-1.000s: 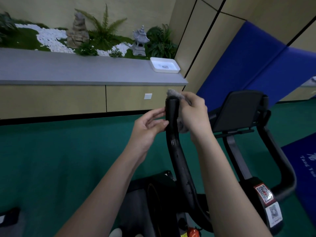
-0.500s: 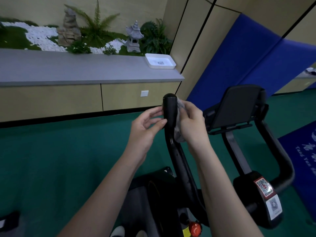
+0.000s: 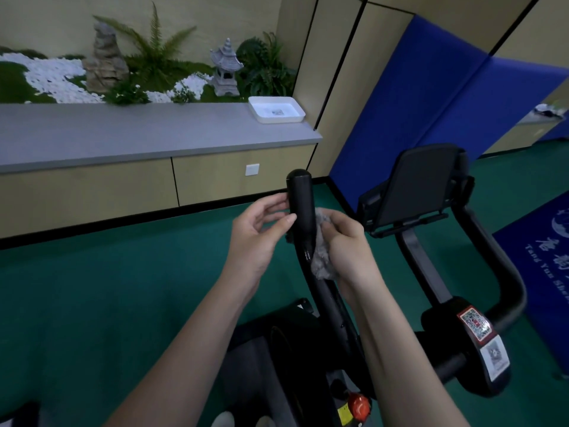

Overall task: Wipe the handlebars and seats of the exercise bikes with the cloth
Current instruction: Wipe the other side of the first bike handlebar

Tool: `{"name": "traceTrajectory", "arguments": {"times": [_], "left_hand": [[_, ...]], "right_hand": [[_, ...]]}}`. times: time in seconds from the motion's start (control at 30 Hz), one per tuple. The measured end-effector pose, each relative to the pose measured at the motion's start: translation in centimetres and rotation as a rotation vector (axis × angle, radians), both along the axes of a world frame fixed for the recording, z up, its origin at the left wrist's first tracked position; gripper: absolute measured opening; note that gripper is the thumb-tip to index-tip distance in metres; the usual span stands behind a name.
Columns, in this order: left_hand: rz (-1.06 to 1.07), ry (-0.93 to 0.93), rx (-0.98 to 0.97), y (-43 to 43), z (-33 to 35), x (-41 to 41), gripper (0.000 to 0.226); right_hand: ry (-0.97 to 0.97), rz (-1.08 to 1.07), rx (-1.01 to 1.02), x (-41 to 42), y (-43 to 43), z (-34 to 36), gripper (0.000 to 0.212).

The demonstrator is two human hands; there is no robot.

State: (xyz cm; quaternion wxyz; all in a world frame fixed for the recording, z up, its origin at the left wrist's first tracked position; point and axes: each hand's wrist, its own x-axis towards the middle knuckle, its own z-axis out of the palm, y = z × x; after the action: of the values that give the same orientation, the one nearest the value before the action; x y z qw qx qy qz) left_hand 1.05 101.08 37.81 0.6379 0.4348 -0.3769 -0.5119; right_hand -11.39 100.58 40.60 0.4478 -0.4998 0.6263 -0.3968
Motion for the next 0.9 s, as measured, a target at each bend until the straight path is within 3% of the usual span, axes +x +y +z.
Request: {"name": "traceTrajectory", "arguments": {"times": [0.37, 0.47, 0.67, 0.8, 0.9], "left_hand": [[-0.016, -0.026, 0.068, 0.4, -0.5, 0.1, 0.025], [-0.03, -0.023, 0.065, 0.7, -0.8, 0.0, 0.023], [-0.05, 0.01, 0.09, 1.0, -0.8, -0.3, 0.02], [-0.032, 0.06, 0.115, 1.5, -0.6, -0.7, 0.018], [-0.023, 0.117, 0.134, 2.0, -0.7, -1.1, 0.016]], "right_hand": [[0.245, -0.024, -0.202, 1.9, -1.4, 2.2, 0.03], [0.377, -0.057, -0.339, 1.3, 1.4, 1.3, 0.032], [0.381, -0.164, -0.675, 1.7, 3.5, 1.2, 0.027], [0.572, 0.236, -0.966, 1.4, 0.3, 4.6, 0.025], [0.774, 0.647, -0.892, 1.9, -3.2, 7.4, 0.022]]}}
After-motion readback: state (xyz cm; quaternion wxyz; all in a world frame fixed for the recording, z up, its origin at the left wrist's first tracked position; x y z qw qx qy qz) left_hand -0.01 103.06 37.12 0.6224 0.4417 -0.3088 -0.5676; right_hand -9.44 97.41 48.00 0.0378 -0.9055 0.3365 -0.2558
